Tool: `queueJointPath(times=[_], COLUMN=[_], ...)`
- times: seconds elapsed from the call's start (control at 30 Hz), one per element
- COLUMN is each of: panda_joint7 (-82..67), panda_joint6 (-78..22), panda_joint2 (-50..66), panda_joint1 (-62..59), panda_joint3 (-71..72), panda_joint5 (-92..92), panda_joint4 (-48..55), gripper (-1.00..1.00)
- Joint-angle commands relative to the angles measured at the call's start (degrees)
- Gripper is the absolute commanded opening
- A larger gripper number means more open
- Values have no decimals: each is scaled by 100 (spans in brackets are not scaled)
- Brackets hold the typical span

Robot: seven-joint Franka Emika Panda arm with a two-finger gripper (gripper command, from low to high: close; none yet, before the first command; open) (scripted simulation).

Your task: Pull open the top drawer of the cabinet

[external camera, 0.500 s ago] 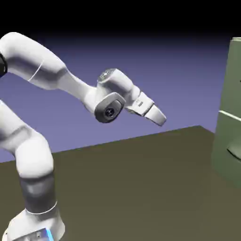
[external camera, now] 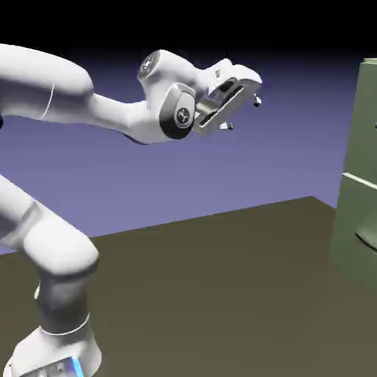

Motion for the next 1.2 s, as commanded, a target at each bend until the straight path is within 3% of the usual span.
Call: queueJointPath(times=[0.0,1.17], panda_joint7=[-250,-8971], panda_joint6=[-20,-705], panda_joint2=[-50,-1793], panda_joint1=[155,5589], panda_joint3=[-119,-4265], panda_joint5=[-201,-7236], panda_joint4=[105,3768], gripper=[0,0])
